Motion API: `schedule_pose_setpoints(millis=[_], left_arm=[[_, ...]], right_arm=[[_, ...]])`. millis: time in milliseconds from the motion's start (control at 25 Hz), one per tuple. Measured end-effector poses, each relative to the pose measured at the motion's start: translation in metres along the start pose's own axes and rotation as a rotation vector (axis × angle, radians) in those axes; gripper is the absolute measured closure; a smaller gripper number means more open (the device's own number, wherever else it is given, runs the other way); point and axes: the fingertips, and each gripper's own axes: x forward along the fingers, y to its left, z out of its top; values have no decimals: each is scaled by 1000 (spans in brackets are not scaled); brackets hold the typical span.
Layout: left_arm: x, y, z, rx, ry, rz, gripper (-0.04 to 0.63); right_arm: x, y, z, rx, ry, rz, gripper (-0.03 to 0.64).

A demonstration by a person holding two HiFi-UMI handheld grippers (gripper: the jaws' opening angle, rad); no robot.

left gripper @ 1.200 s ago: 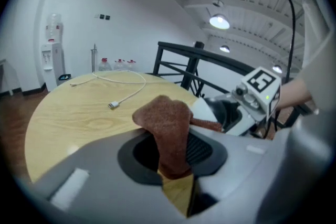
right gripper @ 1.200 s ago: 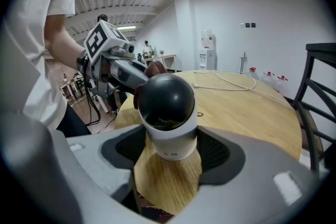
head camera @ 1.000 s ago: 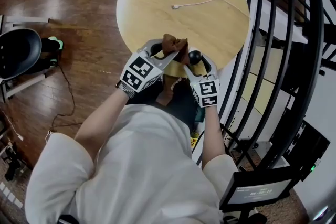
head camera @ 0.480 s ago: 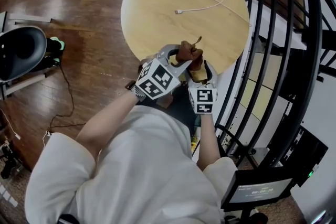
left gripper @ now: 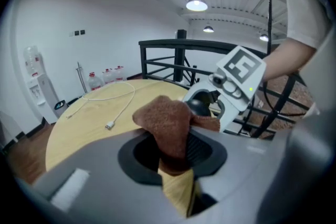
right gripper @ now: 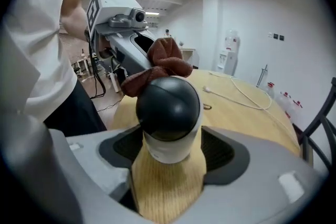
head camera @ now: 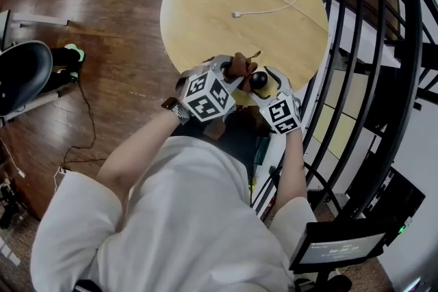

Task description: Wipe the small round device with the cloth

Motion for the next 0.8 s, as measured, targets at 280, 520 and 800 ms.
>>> schedule_pose_setpoints(millis=[280,520,800], left_arm=[[16,0,-24,-77,106,-77,495],[35,3,-47,-61,189,-77,495],[3,17,-23,-296,94,-13,492]], right_arm=[[9,5,6,45,-42,34,270],[12,7,5,72,-58,-10,270],[13,3,2,118,-49,-82,270]])
